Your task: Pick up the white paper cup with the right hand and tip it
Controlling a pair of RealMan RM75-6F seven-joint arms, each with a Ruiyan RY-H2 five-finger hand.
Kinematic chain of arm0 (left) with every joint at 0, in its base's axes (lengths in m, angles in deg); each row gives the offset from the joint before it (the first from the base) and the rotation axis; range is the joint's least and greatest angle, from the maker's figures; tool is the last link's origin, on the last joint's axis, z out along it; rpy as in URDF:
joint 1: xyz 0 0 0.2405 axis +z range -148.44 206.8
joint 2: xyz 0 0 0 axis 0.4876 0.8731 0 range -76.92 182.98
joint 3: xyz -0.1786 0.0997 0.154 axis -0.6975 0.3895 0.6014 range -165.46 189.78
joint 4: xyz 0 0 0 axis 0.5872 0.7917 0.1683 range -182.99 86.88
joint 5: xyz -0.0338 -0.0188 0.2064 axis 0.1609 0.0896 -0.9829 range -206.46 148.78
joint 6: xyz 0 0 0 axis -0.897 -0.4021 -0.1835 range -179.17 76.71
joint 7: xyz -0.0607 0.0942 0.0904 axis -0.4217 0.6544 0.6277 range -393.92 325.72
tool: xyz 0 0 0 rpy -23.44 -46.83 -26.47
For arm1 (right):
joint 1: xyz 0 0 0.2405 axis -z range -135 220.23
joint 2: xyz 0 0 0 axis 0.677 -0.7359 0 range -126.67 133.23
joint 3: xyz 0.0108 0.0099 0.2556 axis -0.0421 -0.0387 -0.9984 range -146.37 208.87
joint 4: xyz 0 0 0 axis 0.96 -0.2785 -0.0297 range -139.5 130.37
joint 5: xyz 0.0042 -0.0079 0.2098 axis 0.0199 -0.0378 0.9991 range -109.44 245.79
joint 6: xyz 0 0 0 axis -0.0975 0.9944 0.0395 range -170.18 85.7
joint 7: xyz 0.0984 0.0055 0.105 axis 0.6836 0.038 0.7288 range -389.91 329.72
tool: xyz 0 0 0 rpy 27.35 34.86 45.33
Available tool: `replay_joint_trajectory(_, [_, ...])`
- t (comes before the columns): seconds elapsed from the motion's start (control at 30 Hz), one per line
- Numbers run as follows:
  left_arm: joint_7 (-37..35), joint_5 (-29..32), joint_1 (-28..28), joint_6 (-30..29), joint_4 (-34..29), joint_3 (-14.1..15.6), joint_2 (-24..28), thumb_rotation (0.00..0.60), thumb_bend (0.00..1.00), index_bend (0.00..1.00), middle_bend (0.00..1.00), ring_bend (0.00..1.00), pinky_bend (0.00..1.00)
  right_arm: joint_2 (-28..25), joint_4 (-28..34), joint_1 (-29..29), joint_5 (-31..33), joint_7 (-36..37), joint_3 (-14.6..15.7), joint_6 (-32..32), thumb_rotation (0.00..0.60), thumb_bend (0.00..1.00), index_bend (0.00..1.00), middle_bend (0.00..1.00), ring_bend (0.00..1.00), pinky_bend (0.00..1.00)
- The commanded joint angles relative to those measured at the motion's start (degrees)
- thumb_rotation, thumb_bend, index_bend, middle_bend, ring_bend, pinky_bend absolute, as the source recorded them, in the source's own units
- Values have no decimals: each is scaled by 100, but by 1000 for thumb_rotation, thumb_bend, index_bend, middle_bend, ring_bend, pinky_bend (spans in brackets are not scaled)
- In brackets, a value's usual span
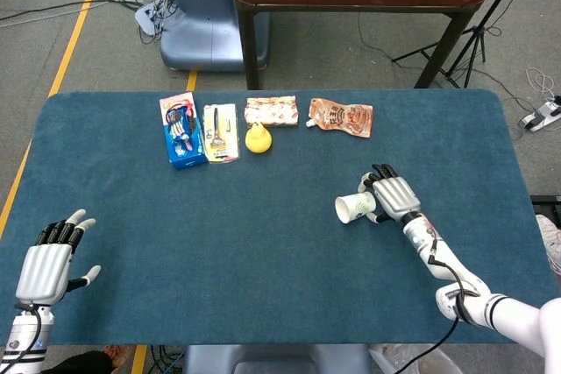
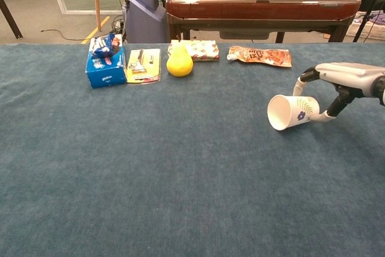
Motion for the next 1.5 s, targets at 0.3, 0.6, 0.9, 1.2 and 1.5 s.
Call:
replay_joint_trajectory(0.3, [-10, 9, 12, -22, -22, -2, 42, 600, 147, 220, 126, 162, 137, -54, -2, -89, -360, -94, 18, 83, 600, 290, 433, 270, 40, 0])
replay_joint_trajectory(0.6, [-96, 0, 1, 18, 47, 18, 16, 600, 146, 220, 126, 162, 137, -728, 735, -385, -550, -1780, 53, 108, 600, 292, 442, 279, 43, 0])
replay_joint_trajectory(0.9, [-157, 2, 13, 49, 94, 52, 26, 600, 146, 219, 126, 162, 137, -940, 884, -630, -237, -4042, 179, 9, 600, 291, 442, 281, 43, 0])
replay_joint_trajectory(1.2, [-210, -5, -3, 76, 133, 53, -3, 600, 146, 220, 126, 161, 137, -960, 850, -827, 25, -5563, 304, 5, 600, 292, 442, 284, 43, 0])
replay_joint_trajectory(1.5, [-268, -1, 14, 66, 168, 61, 8, 600, 146, 220, 126, 162, 137, -742, 781, -861, 268, -6425, 408, 195, 600, 292, 442, 276, 34, 0])
